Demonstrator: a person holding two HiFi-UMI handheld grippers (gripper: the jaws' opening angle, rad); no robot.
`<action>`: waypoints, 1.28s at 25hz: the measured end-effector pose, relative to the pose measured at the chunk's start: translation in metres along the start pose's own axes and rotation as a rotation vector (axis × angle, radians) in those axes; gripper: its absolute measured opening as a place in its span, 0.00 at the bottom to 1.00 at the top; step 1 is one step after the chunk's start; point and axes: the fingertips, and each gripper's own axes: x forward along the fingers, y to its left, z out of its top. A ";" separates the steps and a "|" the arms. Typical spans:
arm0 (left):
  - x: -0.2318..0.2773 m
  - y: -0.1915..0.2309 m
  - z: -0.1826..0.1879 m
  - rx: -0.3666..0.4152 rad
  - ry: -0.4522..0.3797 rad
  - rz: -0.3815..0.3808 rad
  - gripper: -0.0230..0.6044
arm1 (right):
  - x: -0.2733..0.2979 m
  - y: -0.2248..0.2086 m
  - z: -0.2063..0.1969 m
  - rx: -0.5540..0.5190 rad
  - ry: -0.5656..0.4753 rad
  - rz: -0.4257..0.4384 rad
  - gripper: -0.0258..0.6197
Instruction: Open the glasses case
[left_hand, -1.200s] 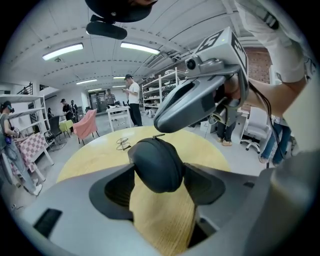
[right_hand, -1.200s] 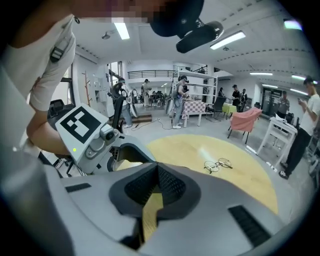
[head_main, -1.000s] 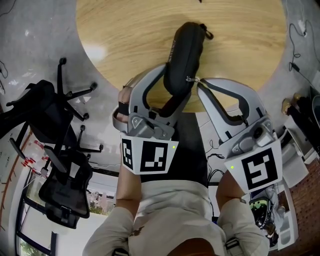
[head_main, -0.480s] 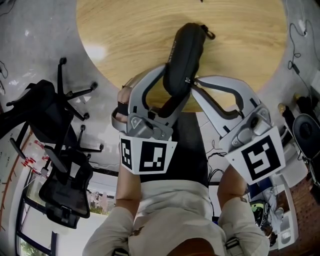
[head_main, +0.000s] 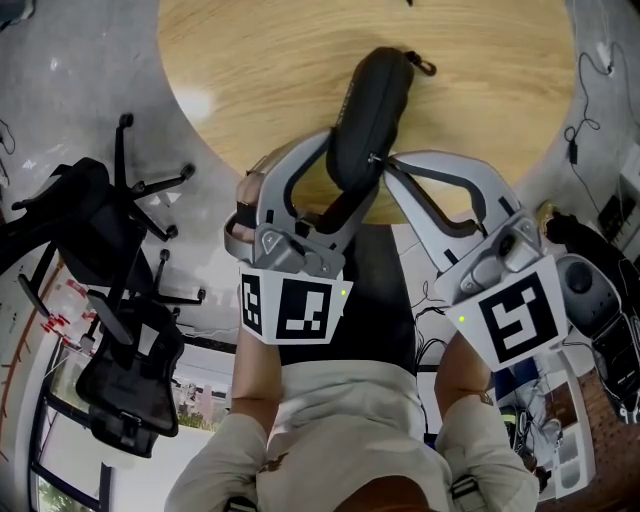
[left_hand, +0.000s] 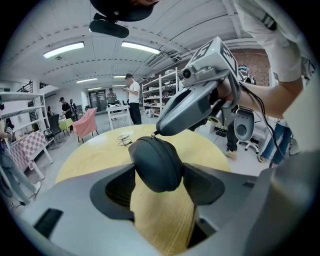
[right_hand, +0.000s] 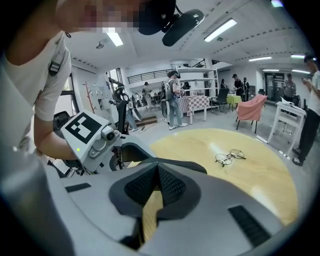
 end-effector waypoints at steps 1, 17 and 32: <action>0.000 0.000 -0.001 0.000 0.002 0.000 0.54 | 0.001 0.000 0.000 0.002 0.002 -0.005 0.07; -0.005 -0.004 -0.005 0.001 0.009 -0.001 0.53 | 0.005 -0.015 0.002 0.005 0.024 -0.067 0.07; -0.005 -0.013 -0.018 -0.022 0.016 -0.008 0.52 | 0.012 -0.025 -0.004 -0.012 0.011 -0.100 0.07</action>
